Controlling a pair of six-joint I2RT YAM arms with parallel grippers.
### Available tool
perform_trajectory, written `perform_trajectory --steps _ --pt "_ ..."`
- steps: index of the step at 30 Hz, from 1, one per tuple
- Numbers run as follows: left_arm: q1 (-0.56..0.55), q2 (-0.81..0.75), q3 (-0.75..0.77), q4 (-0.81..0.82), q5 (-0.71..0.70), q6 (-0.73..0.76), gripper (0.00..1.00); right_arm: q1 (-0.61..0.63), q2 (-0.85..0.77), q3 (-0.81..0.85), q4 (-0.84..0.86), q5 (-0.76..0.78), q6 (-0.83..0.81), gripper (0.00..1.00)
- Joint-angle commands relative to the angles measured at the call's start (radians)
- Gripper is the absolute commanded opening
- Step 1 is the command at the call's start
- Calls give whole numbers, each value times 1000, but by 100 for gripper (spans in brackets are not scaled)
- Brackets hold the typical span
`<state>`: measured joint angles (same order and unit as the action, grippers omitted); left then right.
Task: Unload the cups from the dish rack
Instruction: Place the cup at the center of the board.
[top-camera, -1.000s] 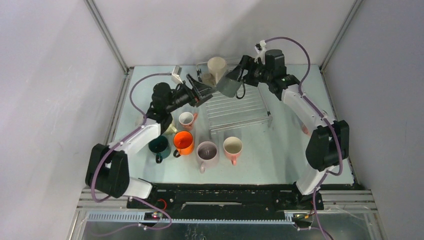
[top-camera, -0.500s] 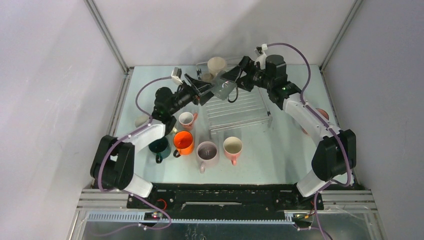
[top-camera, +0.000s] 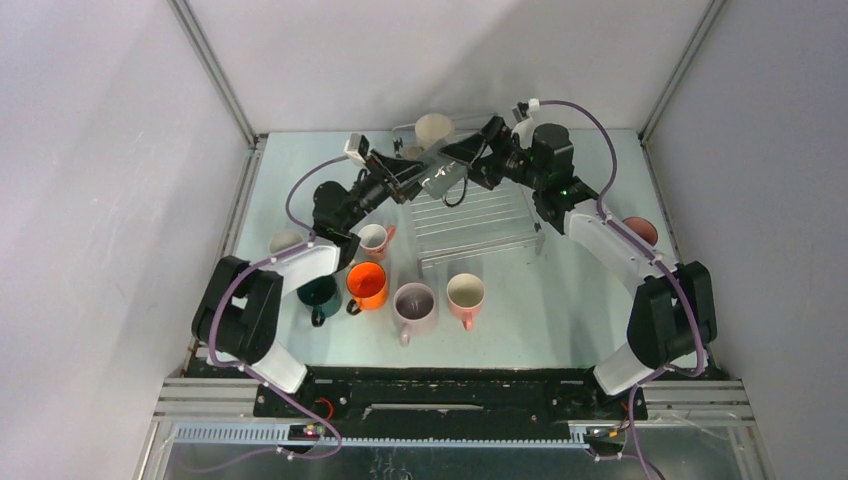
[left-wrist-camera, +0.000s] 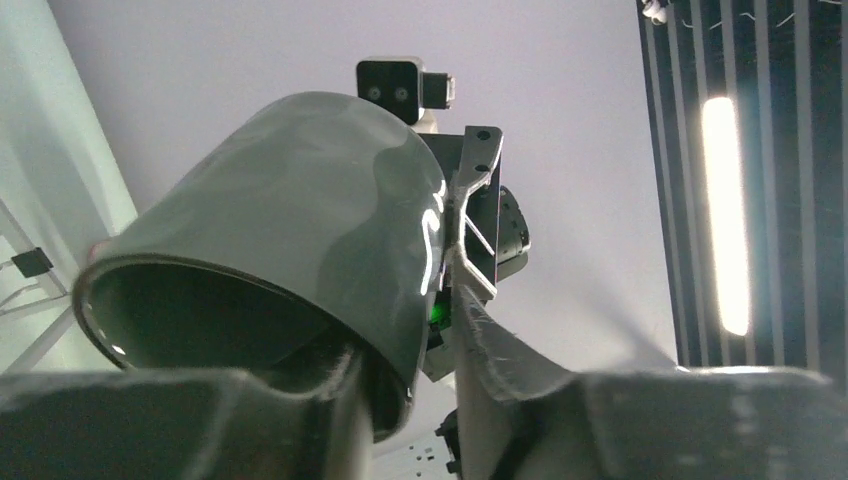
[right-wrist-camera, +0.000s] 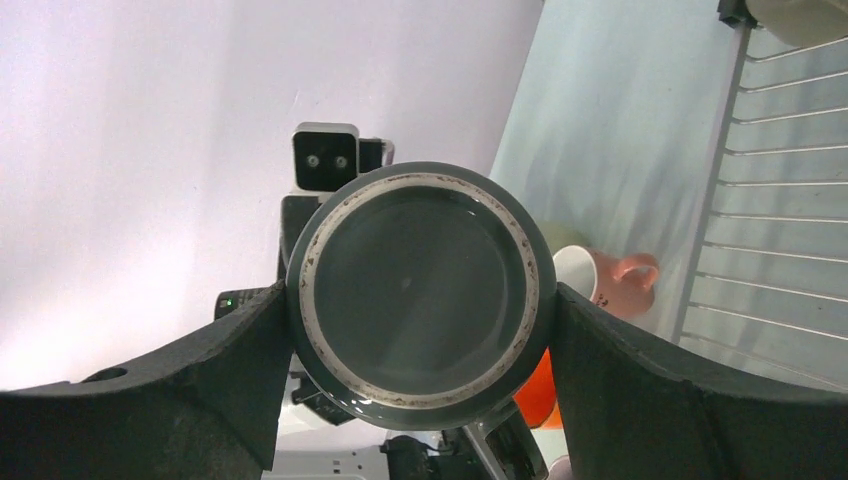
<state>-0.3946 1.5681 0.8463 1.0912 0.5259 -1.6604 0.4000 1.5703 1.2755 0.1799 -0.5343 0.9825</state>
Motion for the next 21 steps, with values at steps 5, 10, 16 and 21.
perform_trajectory --steps 5,10,16,21 --pt "-26 19 26 216 -39 -124 2 14 -92 -90 261 5 161 7" --pt "-32 26 46 240 -42 -131 0 13 -107 -130 309 19 192 31" --pt "-32 15 49 216 -31 -92 0 -4 -154 -136 203 35 114 97" --pt "-32 -1 62 172 -9 -49 0 -37 -206 -136 79 54 32 100"
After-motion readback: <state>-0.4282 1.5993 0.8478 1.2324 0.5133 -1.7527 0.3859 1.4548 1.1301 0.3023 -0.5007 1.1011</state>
